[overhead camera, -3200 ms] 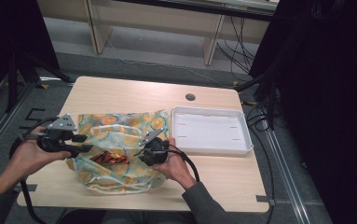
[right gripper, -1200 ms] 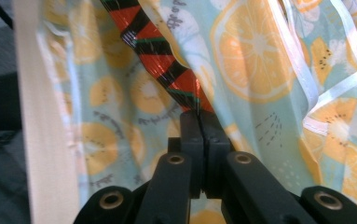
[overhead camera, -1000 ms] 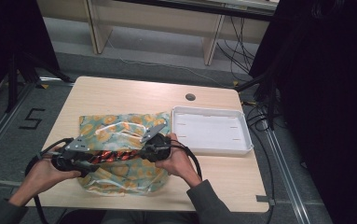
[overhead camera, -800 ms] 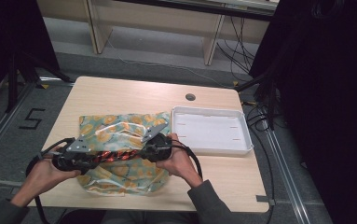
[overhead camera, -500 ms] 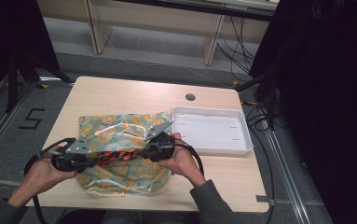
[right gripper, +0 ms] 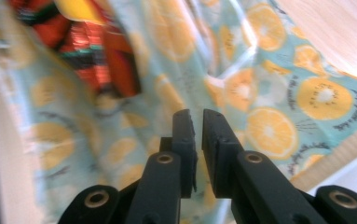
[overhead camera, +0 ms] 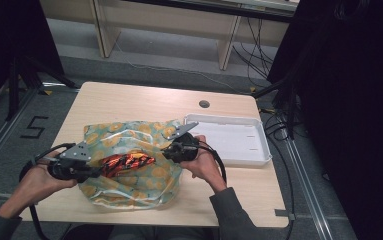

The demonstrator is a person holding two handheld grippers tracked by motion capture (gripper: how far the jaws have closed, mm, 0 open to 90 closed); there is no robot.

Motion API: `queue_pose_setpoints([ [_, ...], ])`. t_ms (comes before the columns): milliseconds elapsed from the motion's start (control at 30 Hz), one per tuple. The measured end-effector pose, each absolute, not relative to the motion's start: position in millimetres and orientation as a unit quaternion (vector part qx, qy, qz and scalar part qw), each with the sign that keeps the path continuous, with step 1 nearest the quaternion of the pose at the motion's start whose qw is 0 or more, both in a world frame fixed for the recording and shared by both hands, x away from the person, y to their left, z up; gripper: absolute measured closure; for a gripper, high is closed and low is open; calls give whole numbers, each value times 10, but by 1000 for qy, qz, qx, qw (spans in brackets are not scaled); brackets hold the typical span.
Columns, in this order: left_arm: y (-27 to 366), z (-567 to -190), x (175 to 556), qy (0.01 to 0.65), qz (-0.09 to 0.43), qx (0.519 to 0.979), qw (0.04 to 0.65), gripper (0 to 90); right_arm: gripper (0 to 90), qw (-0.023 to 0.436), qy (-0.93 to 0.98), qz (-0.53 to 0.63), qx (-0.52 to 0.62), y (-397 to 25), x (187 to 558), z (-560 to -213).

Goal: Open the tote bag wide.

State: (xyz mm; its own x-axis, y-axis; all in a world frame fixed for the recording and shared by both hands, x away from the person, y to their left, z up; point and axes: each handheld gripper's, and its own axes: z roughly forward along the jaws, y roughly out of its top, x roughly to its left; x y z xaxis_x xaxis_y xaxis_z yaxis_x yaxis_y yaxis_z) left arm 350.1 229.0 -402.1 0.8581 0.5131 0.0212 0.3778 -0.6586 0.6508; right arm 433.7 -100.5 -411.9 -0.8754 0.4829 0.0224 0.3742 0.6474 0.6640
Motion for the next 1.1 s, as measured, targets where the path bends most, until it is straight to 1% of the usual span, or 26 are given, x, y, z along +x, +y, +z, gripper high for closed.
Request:
queue_pose_setpoints([
  [33,2285,-4020,3501,249,102,901,339,889,849,77,903,347,242,-987,4360,-4144],
  [67,2285,-4008,3502,251,96,901,341,889,851,87,908,340,229,-976,4410,-4158],
  [100,2289,-3984,3512,245,93,901,346,889,854,88,905,336,247,-945,4414,-4183],
  [167,2282,-3954,3520,256,87,891,364,889,862,93,908,327,244,-896,4479,-4243],
  [200,2301,-3915,3539,250,89,894,362,889,862,95,909,323,245,-879,4493,-4265],
  [233,2299,-3885,3542,256,90,887,373,889,862,100,911,320,239,-866,4515,-4294],
  [267,2310,-3842,3556,251,93,888,374,889,862,96,912,316,245,-857,4518,-4308],
  [367,2314,-3744,3590,263,90,876,395,889,863,98,910,317,250,-875,4515,-4306],
  [500,2336,-3681,3635,268,90,868,408,889,823,96,905,340,237,-930,4426,-4200],
  [533,2337,-3672,3644,266,90,868,410,889,810,95,908,348,214,-948,4406,-4157],
  [600,2335,-3673,3656,263,87,870,408,888,779,89,899,374,212,-966,4315,-4078],
  [667,2326,-3685,3654,269,86,869,407,888,763,81,896,387,202,-974,4286,-4005],
  [733,2323,-3688,3651,269,84,869,406,888,752,84,891,408,183,-935,4282,-3963],
  [767,2325,-3688,3657,262,83,872,406,888,744,79,890,407,188,-925,4273,-3943],
  [867,2320,-3695,3650,263,84,873,402,886,696,81,889,416,172,-830,4252,-3930],
  [1100,2318,-3724,3646,256,81,878,396,884,676,72,885,434,152,-743,4318,-3945],
])
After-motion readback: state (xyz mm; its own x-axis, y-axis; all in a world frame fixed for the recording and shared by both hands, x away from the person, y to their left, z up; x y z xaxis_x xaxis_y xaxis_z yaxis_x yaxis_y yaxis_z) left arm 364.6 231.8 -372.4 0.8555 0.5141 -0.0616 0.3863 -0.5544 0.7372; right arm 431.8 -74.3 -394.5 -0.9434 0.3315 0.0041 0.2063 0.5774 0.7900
